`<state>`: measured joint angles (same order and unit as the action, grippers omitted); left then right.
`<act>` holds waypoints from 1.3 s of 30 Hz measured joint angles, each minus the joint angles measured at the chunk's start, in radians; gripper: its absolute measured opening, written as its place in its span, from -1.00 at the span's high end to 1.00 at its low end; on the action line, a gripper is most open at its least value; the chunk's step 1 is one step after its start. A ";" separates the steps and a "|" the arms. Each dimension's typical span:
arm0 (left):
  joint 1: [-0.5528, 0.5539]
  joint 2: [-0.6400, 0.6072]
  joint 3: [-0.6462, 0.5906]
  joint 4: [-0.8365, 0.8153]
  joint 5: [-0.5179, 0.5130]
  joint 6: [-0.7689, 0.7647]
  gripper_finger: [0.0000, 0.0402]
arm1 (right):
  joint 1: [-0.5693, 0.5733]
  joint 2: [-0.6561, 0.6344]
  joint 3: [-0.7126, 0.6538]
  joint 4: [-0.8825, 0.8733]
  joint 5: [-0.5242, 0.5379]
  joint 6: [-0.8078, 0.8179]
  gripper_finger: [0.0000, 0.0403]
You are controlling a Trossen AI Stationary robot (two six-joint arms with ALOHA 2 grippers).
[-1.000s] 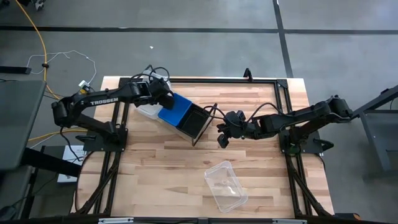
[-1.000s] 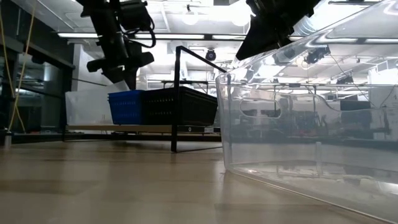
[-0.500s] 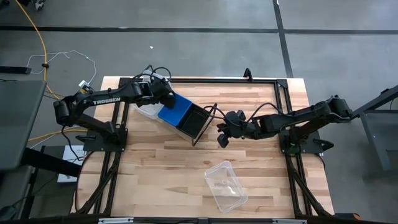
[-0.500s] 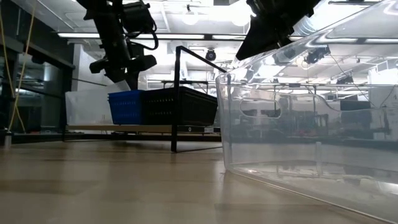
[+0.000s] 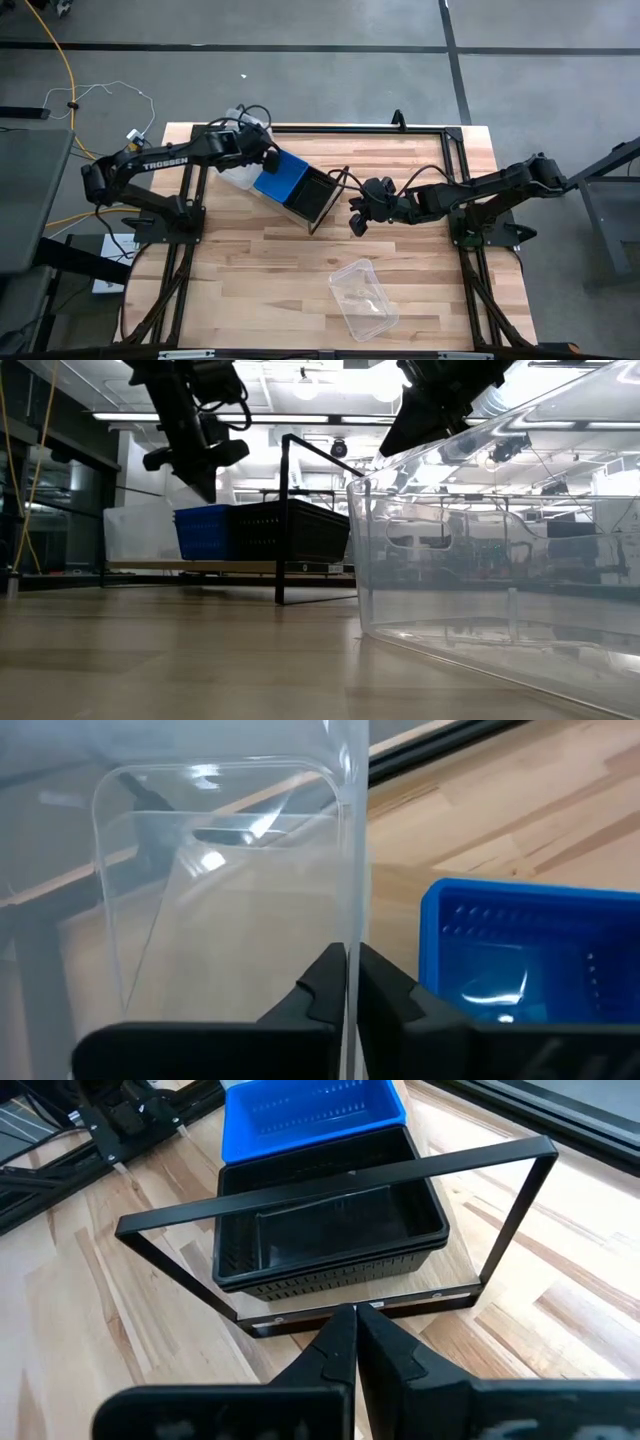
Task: Stack baskets on shelf by color
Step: Stack the left transparent bin on top of the other transparent bin on the shelf
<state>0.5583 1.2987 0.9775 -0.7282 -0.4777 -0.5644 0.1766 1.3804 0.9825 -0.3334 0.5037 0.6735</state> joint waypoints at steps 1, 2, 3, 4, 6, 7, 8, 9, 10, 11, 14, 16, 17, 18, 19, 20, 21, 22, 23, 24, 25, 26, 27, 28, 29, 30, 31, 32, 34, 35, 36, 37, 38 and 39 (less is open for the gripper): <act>0.000 -0.005 0.000 0.003 0.000 0.000 0.97 | 0.000 0.000 0.000 0.000 0.000 0.000 1.00; 0.000 -0.008 0.000 0.007 0.000 0.000 0.99 | 0.000 0.000 0.000 0.000 0.000 0.000 1.00; 0.000 -0.011 0.000 0.016 0.000 0.000 0.99 | 0.000 0.000 0.000 0.000 0.000 0.000 1.00; 0.000 -0.014 0.000 0.025 0.002 0.000 0.99 | 0.000 0.000 0.000 -0.001 0.001 0.000 1.00; 0.000 -0.020 0.011 0.027 0.001 0.000 0.99 | 0.000 0.000 0.000 -0.003 0.001 0.000 1.00; 0.000 -0.020 0.021 0.028 0.002 0.004 0.99 | 0.000 0.000 0.000 -0.005 0.001 0.000 1.00; 0.000 -0.020 0.033 0.029 0.001 0.012 1.00 | 0.000 0.000 0.000 -0.007 0.001 0.000 1.00; 0.000 -0.020 0.046 0.029 0.001 0.022 1.00 | 0.000 0.000 0.000 -0.007 0.001 0.000 1.00; 0.000 -0.020 0.060 0.029 -0.004 0.031 1.00 | 0.000 0.000 0.000 -0.007 0.001 0.000 1.00; 0.000 -0.020 0.075 0.030 -0.009 0.043 1.00 | 0.000 0.000 0.000 -0.007 0.001 0.000 1.00; 0.000 -0.020 0.121 0.029 -0.020 0.088 1.00 | 0.000 0.000 0.000 -0.007 0.001 0.000 1.00; 0.000 -0.020 0.157 0.017 -0.023 0.122 1.00 | 0.000 0.000 0.000 -0.007 0.001 0.000 1.00; 0.000 -0.020 0.178 0.003 -0.023 0.132 1.00 | 0.000 0.000 0.000 -0.007 0.002 0.000 1.00; 0.000 -0.020 0.203 -0.020 -0.016 0.141 1.00 | 0.000 0.000 0.000 -0.007 0.002 0.000 1.00; 0.001 -0.020 0.232 -0.048 -0.004 0.151 1.00 | 0.000 0.000 0.000 -0.007 0.002 0.000 1.00; 0.003 -0.020 0.263 -0.080 0.015 0.160 1.00 | 0.000 0.000 0.000 -0.007 0.002 0.000 1.00; 0.005 -0.020 0.296 -0.119 0.041 0.166 1.00 | 0.000 0.000 0.000 -0.007 0.002 0.000 1.00; 0.005 -0.020 0.329 -0.165 0.066 0.168 1.00 | 0.000 0.000 0.000 -0.007 0.002 0.000 1.00; 0.005 -0.020 0.360 -0.215 0.084 0.167 1.00 | 0.000 0.000 0.000 -0.007 0.002 0.000 1.00; 0.004 -0.020 0.389 -0.262 0.097 0.167 1.00 | 0.000 0.000 0.000 -0.007 0.002 0.000 1.00; 0.001 -0.020 0.415 -0.312 0.104 0.161 1.00 | 0.000 0.000 0.000 -0.007 0.002 0.000 1.00; -0.004 -0.021 0.435 -0.360 0.105 0.151 1.00 | 0.000 0.000 0.000 -0.007 0.002 0.000 1.00; -0.008 -0.022 0.446 -0.401 0.104 0.135 1.00 | 0.000 0.000 0.000 -0.007 0.002 0.000 1.00; -0.012 -0.022 0.452 -0.438 0.104 0.117 1.00 | 0.000 0.000 0.000 -0.007 0.002 -0.001 1.00; -0.015 -0.022 0.452 -0.470 0.105 0.094 1.00 | 0.000 0.000 0.000 -0.007 0.003 0.000 1.00; -0.018 -0.020 0.451 -0.500 0.105 0.071 1.00 | 0.000 0.000 0.000 -0.007 0.003 -0.001 1.00; -0.020 -0.018 0.451 -0.530 0.106 0.056 1.00 | 0.000 0.000 0.000 -0.007 0.003 -0.001 1.00; -0.023 -0.014 0.450 -0.553 0.105 0.044 1.00 | 0.000 0.000 0.000 -0.007 0.003 -0.001 1.00; -0.035 0.001 0.442 -0.564 0.105 0.024 1.00 | -0.003 0.000 0.000 -0.007 0.003 -0.001 1.00; -0.042 0.011 0.438 -0.562 0.106 0.018 1.00 | -0.005 0.000 0.000 -0.007 0.003 -0.001 1.00; -0.047 0.022 0.435 -0.560 0.107 0.016 1.00 | -0.008 0.000 0.000 -0.007 0.003 -0.001 1.00; -0.052 0.032 0.431 -0.556 0.106 0.009 1.00 | -0.011 0.000 0.000 -0.007 0.002 -0.001 1.00; -0.057 0.042 0.428 -0.555 0.103 -0.001 1.00 | -0.016 0.000 0.000 -0.007 0.002 -0.001 1.00; -0.060 0.056 0.424 -0.555 0.101 -0.005 1.00 | -0.021 0.000 0.000 -0.007 0.002 -0.001 1.00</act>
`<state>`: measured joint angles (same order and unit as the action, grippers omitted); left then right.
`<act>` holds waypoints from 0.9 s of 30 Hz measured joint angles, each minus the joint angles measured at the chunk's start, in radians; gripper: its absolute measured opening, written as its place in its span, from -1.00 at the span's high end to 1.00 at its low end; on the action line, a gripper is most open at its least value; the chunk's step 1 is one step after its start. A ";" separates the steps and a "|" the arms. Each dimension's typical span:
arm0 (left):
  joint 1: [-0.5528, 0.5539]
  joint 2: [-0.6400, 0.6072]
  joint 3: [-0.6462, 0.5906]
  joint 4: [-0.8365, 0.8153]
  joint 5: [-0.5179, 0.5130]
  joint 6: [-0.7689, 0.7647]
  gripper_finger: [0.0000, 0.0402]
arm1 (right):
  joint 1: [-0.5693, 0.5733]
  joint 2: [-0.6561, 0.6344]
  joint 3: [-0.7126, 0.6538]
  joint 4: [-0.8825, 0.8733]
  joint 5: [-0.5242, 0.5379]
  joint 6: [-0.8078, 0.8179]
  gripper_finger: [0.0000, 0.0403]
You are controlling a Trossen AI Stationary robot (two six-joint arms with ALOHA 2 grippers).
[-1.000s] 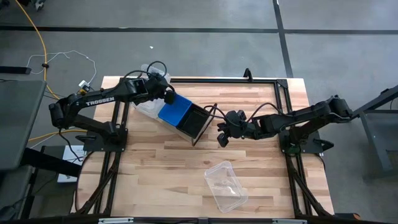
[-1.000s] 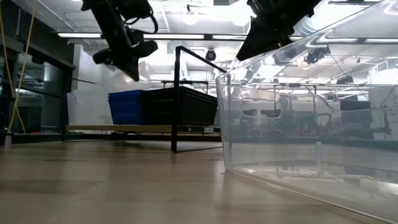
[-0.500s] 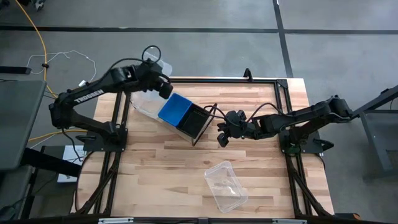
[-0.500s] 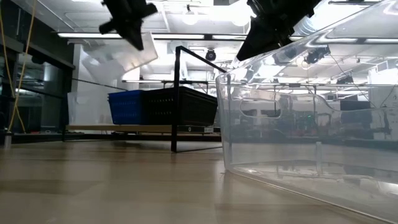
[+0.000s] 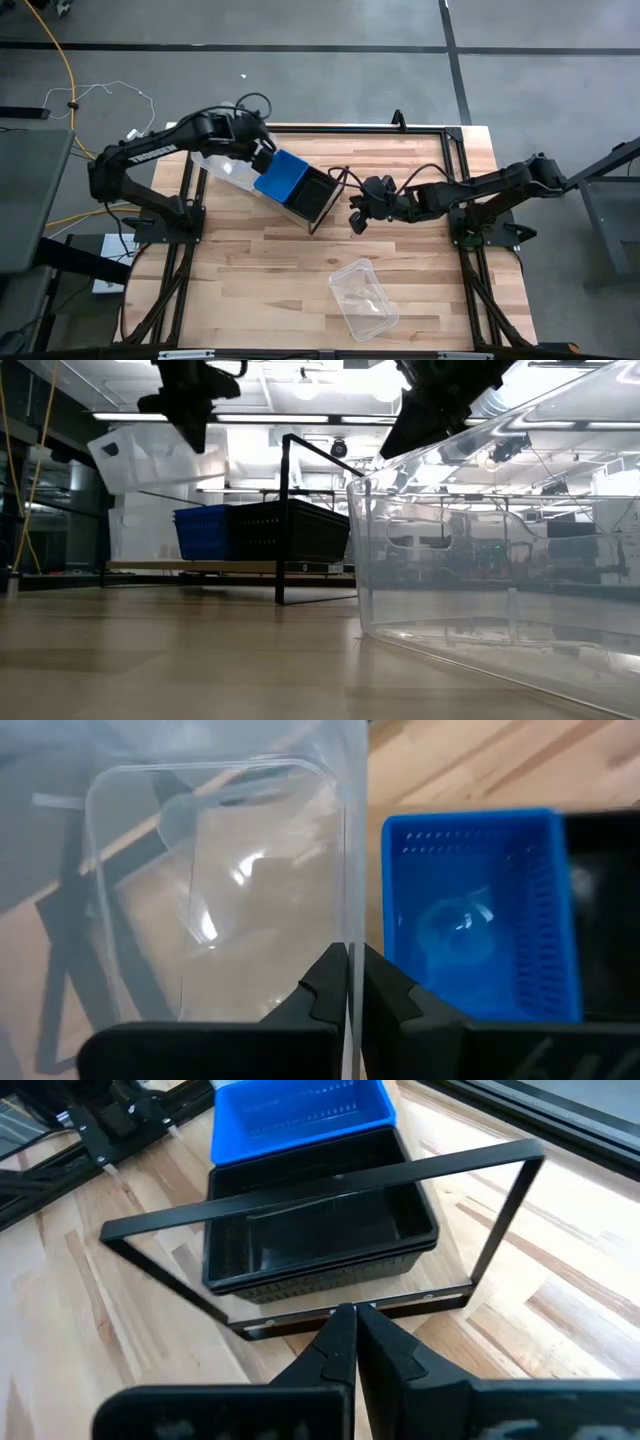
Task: Stack baskets on shelf by color
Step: Stack the left transparent bin on top of the other transparent bin on the shelf
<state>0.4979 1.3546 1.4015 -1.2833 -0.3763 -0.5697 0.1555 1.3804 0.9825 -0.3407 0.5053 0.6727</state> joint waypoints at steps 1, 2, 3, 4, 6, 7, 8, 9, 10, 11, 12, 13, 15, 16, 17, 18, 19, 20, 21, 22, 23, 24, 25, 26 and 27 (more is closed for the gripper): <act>-0.002 0.015 -0.005 0.000 -0.001 -0.001 1.00 | -0.005 0.000 0.000 0.000 -0.001 0.000 1.00; -0.003 0.031 -0.011 0.001 -0.002 -0.003 1.00 | -0.008 0.000 0.000 0.000 -0.002 0.000 1.00; -0.003 0.048 -0.016 0.000 -0.006 -0.010 1.00 | -0.012 0.000 0.000 0.000 -0.003 0.000 1.00; -0.003 0.063 -0.017 -0.003 -0.009 -0.020 1.00 | -0.014 0.000 0.000 0.000 -0.005 0.000 1.00; -0.002 0.091 -0.018 0.001 -0.012 -0.038 1.00 | -0.018 0.000 0.000 0.000 -0.006 0.000 1.00; -0.002 0.105 -0.018 0.001 -0.012 -0.043 1.00 | -0.018 0.000 0.000 0.000 -0.008 0.000 1.00; -0.002 0.120 -0.018 0.002 -0.012 -0.047 1.00 | -0.018 0.000 0.000 0.000 -0.009 0.000 1.00; -0.002 0.133 -0.018 0.003 -0.012 -0.047 1.00 | -0.018 0.000 0.000 0.000 -0.009 0.000 1.00; -0.002 0.146 -0.019 0.003 -0.011 -0.047 1.00 | -0.018 0.000 0.000 0.000 -0.009 0.000 1.00; -0.002 0.156 -0.019 0.003 -0.010 -0.048 1.00 | -0.018 0.000 0.000 0.000 -0.009 0.000 1.00; -0.002 0.165 -0.019 0.003 -0.009 -0.048 1.00 | -0.018 0.000 0.000 -0.002 -0.009 0.000 1.00; -0.002 0.174 -0.019 0.003 -0.008 -0.048 1.00 | -0.018 0.000 0.000 -0.006 -0.009 0.000 1.00; -0.001 0.190 -0.019 0.005 0.009 -0.047 1.00 | -0.018 0.000 0.000 -0.016 -0.010 0.000 1.00; -0.001 0.195 -0.019 0.008 0.014 -0.046 1.00 | -0.018 0.000 0.000 -0.020 -0.010 0.000 1.00; -0.001 0.199 -0.019 0.010 0.019 -0.043 1.00 | -0.018 0.000 0.000 -0.023 -0.010 0.000 1.00; -0.001 0.203 -0.019 0.012 0.020 -0.040 1.00 | -0.018 0.000 0.000 -0.025 -0.010 0.000 1.00; -0.001 0.206 -0.019 0.015 0.019 -0.040 1.00 | -0.018 0.000 0.000 -0.027 -0.010 0.000 1.00; -0.001 0.207 -0.019 0.021 0.017 -0.040 1.00 | -0.019 0.000 0.000 -0.029 -0.010 0.000 1.00; -0.001 0.207 -0.019 0.030 0.012 -0.040 1.00 | -0.018 0.000 0.000 -0.030 -0.010 0.000 1.00; -0.001 0.206 -0.019 0.041 0.006 -0.040 1.00 | -0.018 0.000 0.000 -0.030 -0.010 -0.002 1.00; -0.001 0.206 -0.019 0.053 0.001 -0.040 0.99 | -0.018 0.000 0.000 -0.030 -0.009 -0.005 1.00; -0.001 0.206 -0.019 0.062 -0.002 -0.040 0.98 | -0.019 0.000 0.000 -0.030 -0.009 -0.009 1.00; 0.002 0.206 -0.019 0.070 -0.008 -0.039 0.98 | -0.018 0.000 0.000 -0.030 -0.009 -0.010 1.00; 0.005 0.206 -0.019 0.076 -0.016 -0.038 0.97 | -0.018 0.000 0.000 -0.030 -0.009 -0.010 1.00; 0.006 0.206 -0.019 0.080 -0.021 -0.038 0.96 | -0.019 0.000 0.000 -0.030 -0.009 -0.010 1.00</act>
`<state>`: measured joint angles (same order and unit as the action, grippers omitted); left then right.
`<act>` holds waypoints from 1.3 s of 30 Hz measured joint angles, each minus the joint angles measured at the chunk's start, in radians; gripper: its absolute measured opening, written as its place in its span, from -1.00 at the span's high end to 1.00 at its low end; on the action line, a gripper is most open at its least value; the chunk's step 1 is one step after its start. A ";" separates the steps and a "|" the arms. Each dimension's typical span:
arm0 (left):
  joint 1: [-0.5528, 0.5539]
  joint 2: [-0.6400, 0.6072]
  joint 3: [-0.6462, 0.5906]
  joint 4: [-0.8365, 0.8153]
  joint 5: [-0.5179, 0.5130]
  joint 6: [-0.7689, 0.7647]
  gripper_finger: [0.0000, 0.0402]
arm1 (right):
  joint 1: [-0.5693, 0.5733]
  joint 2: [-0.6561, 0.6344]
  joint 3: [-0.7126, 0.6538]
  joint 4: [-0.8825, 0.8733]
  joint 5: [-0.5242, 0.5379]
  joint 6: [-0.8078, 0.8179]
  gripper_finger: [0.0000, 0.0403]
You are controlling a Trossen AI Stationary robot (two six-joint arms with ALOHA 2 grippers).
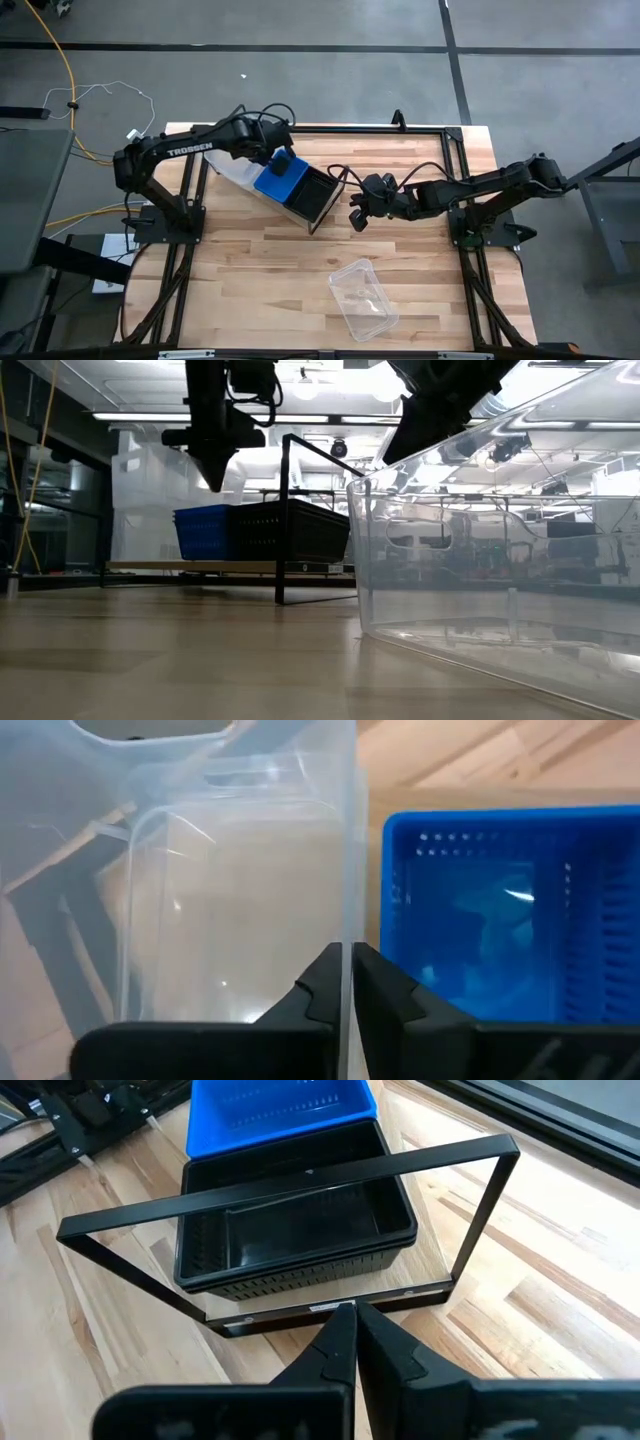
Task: Stack baskets on shelf by color
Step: Stack the left transparent bin on top of the other transparent bin on the shelf
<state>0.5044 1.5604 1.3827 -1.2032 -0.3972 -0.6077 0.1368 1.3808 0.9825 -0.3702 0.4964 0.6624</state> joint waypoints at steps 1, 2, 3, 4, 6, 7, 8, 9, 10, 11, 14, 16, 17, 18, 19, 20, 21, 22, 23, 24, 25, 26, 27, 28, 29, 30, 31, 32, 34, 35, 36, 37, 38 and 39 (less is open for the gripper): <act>0.004 0.000 0.000 0.000 -0.005 -0.001 0.95 | 0.000 0.000 0.000 0.000 0.000 0.000 1.00; 0.008 0.000 0.000 0.000 -0.007 0.000 0.94 | 0.000 0.000 0.000 0.000 0.000 0.000 1.00; 0.011 0.000 0.000 0.002 -0.010 -0.001 0.92 | 0.000 0.000 0.000 0.000 0.000 0.000 1.00; 0.014 0.000 0.000 0.005 -0.013 -0.001 0.91 | 0.000 0.000 0.000 0.000 0.000 0.000 1.00; 0.020 0.000 0.000 0.013 -0.031 0.000 0.89 | 0.000 0.000 0.000 0.000 0.000 0.001 1.00; 0.022 0.000 0.000 0.018 -0.041 0.001 0.88 | 0.000 0.000 0.000 0.000 0.000 0.001 1.00; 0.025 0.000 0.000 0.023 -0.048 0.001 0.87 | 0.000 0.000 0.000 0.000 0.000 0.002 1.00; 0.028 0.000 0.000 0.027 -0.049 0.001 0.86 | 0.000 0.000 0.000 0.000 0.000 0.002 1.00; 0.031 0.000 0.000 0.031 -0.048 0.005 0.85 | 0.000 0.000 0.000 0.000 0.000 0.003 1.00; 0.033 0.000 0.000 0.036 -0.046 0.012 0.84 | 0.000 0.000 0.000 0.000 0.000 0.003 1.00; 0.034 -0.001 0.000 0.063 -0.030 0.017 0.81 | 0.000 0.000 0.000 0.000 0.000 0.008 1.00; 0.031 -0.001 0.000 0.078 -0.031 0.017 0.80 | 0.000 0.000 0.000 0.000 0.000 0.011 1.00; 0.030 -0.001 0.000 0.086 -0.034 0.022 0.79 | 0.000 0.000 0.000 0.000 0.000 0.011 1.00; 0.030 -0.001 0.000 0.092 -0.034 0.033 0.78 | 0.000 0.000 0.000 0.000 0.000 0.011 1.00; 0.030 -0.001 0.000 0.094 -0.035 0.043 0.77 | 0.000 0.000 0.000 0.000 0.000 0.011 1.00; 0.030 -0.001 0.000 0.094 -0.038 0.049 0.77 | 0.000 0.000 0.000 0.000 0.000 0.011 1.00; 0.030 -0.001 0.000 0.094 -0.039 0.059 0.76 | 0.000 0.000 0.000 0.000 0.000 0.011 1.00; 0.030 -0.001 0.000 0.093 -0.041 0.069 0.75 | 0.000 0.000 0.000 0.000 0.000 0.011 1.00; 0.030 -0.001 0.000 0.091 -0.044 0.079 0.74 | 0.000 0.000 0.000 0.000 0.000 0.012 1.00; 0.030 -0.001 0.000 0.086 -0.052 0.088 0.74 | 0.000 0.000 0.000 0.000 0.000 0.015 1.00; 0.030 -0.001 0.000 0.078 -0.064 0.097 0.73 | 0.000 0.000 0.000 0.000 0.000 0.018 1.00; 0.030 -0.001 0.000 0.068 -0.075 0.109 0.72 | 0.000 0.000 0.000 0.000 -0.001 0.020 1.00; 0.030 -0.001 0.000 0.059 -0.085 0.118 0.71 | 0.000 0.000 0.000 0.000 0.000 0.023 1.00; 0.030 -0.001 0.000 0.050 -0.091 0.125 0.70 | 0.000 0.000 0.000 0.000 -0.001 0.029 1.00; 0.030 -0.001 0.000 0.041 -0.095 0.133 0.69 | 0.000 0.000 0.000 0.000 -0.001 0.029 1.00; 0.030 -0.001 0.000 0.034 -0.098 0.145 0.69 | 0.000 0.000 0.000 0.000 -0.001 0.029 1.00; 0.030 -0.001 0.000 0.030 -0.101 0.154 0.68 | 0.000 0.000 0.000 0.000 -0.001 0.029 1.00; 0.030 -0.001 0.000 0.027 -0.102 0.157 0.67 | 0.000 0.000 0.000 0.000 -0.001 0.029 1.00; 0.030 -0.001 0.000 0.023 -0.098 0.159 0.66 | 0.000 0.000 0.000 0.000 0.000 0.029 1.00; 0.030 -0.001 0.000 0.025 -0.092 0.159 0.66 | 0.000 0.000 0.000 0.000 0.001 0.029 1.00; 0.030 -0.001 0.000 0.025 -0.085 0.159 0.65 | 0.000 0.000 0.000 0.000 0.002 0.029 1.00; 0.030 -0.001 0.000 0.025 -0.082 0.158 0.65 | 0.000 0.000 0.000 0.000 0.002 0.029 1.00; 0.030 -0.001 0.000 0.026 -0.083 0.159 0.65 | 0.000 0.000 0.000 0.000 0.003 0.029 1.00; 0.030 -0.001 0.000 0.025 -0.085 0.159 0.65 | 0.000 0.000 0.000 0.000 0.003 0.029 1.00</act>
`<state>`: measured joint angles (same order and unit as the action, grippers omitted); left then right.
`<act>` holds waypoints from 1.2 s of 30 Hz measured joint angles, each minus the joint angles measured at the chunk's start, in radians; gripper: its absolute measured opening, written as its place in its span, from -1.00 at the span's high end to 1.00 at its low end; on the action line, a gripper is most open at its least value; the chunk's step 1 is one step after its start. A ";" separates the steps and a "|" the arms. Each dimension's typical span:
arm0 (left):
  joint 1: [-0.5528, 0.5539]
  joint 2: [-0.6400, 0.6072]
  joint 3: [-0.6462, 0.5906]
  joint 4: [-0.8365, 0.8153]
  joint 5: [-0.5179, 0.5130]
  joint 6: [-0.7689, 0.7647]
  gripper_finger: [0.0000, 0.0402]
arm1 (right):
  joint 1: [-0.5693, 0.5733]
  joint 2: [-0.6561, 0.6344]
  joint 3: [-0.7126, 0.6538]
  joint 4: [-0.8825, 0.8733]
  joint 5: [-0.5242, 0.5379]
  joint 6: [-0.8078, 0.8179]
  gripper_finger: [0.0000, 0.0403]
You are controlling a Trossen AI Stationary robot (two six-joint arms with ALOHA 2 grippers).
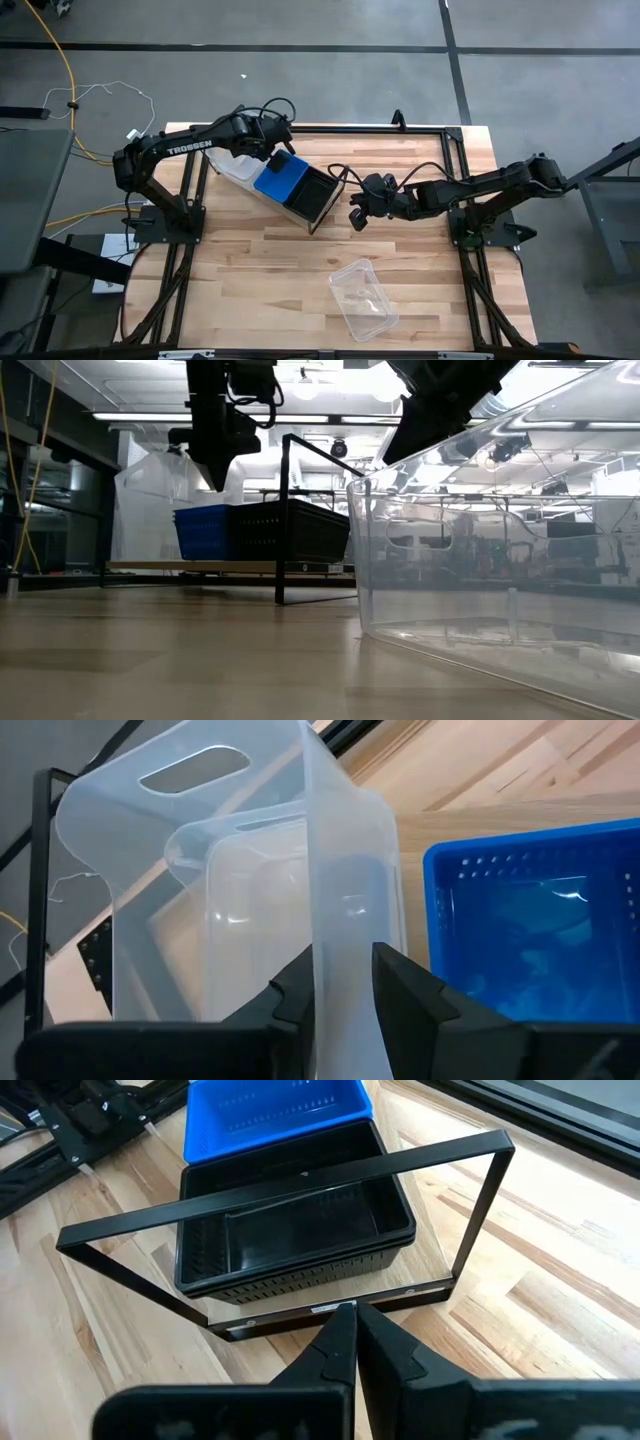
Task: Stack baskets on shelf by color
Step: Stack the left transparent bin on top of the other transparent bin on the shelf
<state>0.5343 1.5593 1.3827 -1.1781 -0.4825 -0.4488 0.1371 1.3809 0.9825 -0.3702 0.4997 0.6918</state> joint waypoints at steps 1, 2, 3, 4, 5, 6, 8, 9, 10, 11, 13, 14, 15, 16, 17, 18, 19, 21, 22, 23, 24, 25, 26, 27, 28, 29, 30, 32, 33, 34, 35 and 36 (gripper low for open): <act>0.000 0.000 0.000 -0.001 -0.002 0.000 0.65 | 0.000 0.000 0.000 0.000 0.000 0.000 1.00; 0.000 0.000 0.000 -0.006 -0.005 -0.001 0.65 | 0.000 0.000 0.000 0.000 0.001 0.004 1.00; 0.000 0.000 0.000 -0.011 -0.010 -0.004 0.64 | 0.000 0.000 0.000 0.000 0.001 0.008 1.00; 0.000 0.000 0.000 -0.011 -0.014 -0.007 0.62 | 0.000 0.000 0.000 0.000 0.001 0.008 1.00; 0.000 0.000 0.000 -0.010 -0.016 -0.008 0.60 | 0.000 0.000 0.000 0.000 0.001 0.008 1.00; 0.000 0.000 0.000 -0.010 -0.016 -0.007 0.58 | 0.000 0.000 0.000 0.000 0.001 0.008 1.00; 0.000 0.000 0.000 -0.009 -0.014 -0.007 0.50 | 0.000 0.000 0.000 0.000 0.001 0.008 1.00; 0.000 0.000 0.000 -0.008 -0.006 -0.008 0.46 | 0.000 0.000 0.000 0.000 0.002 0.008 1.00; 0.000 0.000 0.000 -0.006 0.001 -0.009 0.42 | 0.000 0.000 0.000 0.000 0.002 0.008 1.00; 0.000 0.000 0.000 -0.005 0.008 -0.012 0.37 | 0.000 0.000 0.000 0.000 0.002 0.008 1.00; 0.000 0.000 0.000 -0.005 0.023 -0.017 0.28 | 0.000 0.000 0.000 0.000 0.005 0.008 1.00; 0.000 0.000 0.000 -0.005 0.026 -0.016 0.23 | 0.000 0.000 0.000 0.000 0.006 0.008 1.00; 0.000 0.000 0.000 -0.007 0.026 -0.010 0.19 | 0.000 0.000 0.000 0.000 0.006 0.008 1.00; 0.000 0.000 0.000 -0.009 0.026 -0.002 0.15 | 0.000 0.000 0.000 0.000 0.006 0.008 1.00; 0.000 0.000 0.000 -0.012 0.026 0.008 0.11 | 0.000 0.000 0.000 0.000 0.006 0.008 1.00; 0.000 0.000 0.000 -0.019 0.025 0.011 0.07 | 0.000 0.000 0.000 0.000 0.006 0.008 1.00; 0.000 0.000 0.000 -0.028 0.024 0.013 0.04 | 0.000 0.000 0.000 0.000 0.005 0.008 1.00; 0.000 0.000 0.000 -0.033 0.026 0.010 -0.02 | 0.000 0.000 0.000 0.000 0.005 0.008 1.00; 0.000 -0.002 0.000 -0.033 0.028 0.008 -0.04 | 0.000 0.000 0.000 0.000 0.005 0.008 1.00; 0.000 -0.004 0.000 -0.032 0.033 0.007 -0.05 | 0.000 0.000 0.000 0.000 0.005 0.008 1.00; -0.001 -0.008 0.000 -0.029 0.033 0.008 -0.06 | 0.000 0.000 0.000 0.000 0.005 0.008 1.00; -0.003 -0.010 0.000 -0.022 0.033 0.008 -0.06 | 0.000 0.000 0.000 0.000 0.005 0.008 1.00; -0.005 -0.010 0.000 -0.015 0.030 0.007 -0.06 | 0.000 0.000 0.000 0.000 0.005 0.008 1.00; -0.005 -0.010 0.000 -0.008 0.017 0.007 -0.06 | 0.000 0.000 0.000 0.000 0.005 0.007 1.00; -0.006 -0.012 0.000 -0.001 -0.002 0.006 -0.06 | 0.000 0.000 0.000 0.000 0.005 0.007 1.00; -0.006 -0.020 0.000 0.001 -0.017 -0.003 -0.06 | 0.000 0.000 0.000 0.000 0.005 0.006 1.00; -0.006 -0.031 0.000 0.001 -0.039 -0.014 -0.06 | 0.000 0.000 0.000 0.000 0.004 0.007 1.00; -0.008 -0.054 0.000 0.022 -0.085 -0.038 -0.06 | 0.000 0.000 0.000 -0.006 0.004 0.007 1.00; -0.010 -0.066 0.000 0.029 -0.105 -0.045 -0.06 | 0.000 0.000 0.000 -0.009 0.004 0.007 1.00; -0.011 -0.080 0.000 0.040 -0.127 -0.046 -0.06 | 0.000 0.000 0.000 -0.009 0.004 0.007 1.00; -0.011 -0.098 0.000 0.054 -0.147 -0.046 -0.06 | 0.000 0.000 0.000 -0.008 0.005 0.007 1.00; -0.012 -0.116 0.000 0.066 -0.163 -0.046 -0.06 | 0.000 0.000 0.000 -0.008 0.005 0.007 1.00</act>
<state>0.5224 1.4431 1.3823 -1.1120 -0.6451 -0.4946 0.1371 1.3811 0.9825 -0.3786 0.5045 0.6991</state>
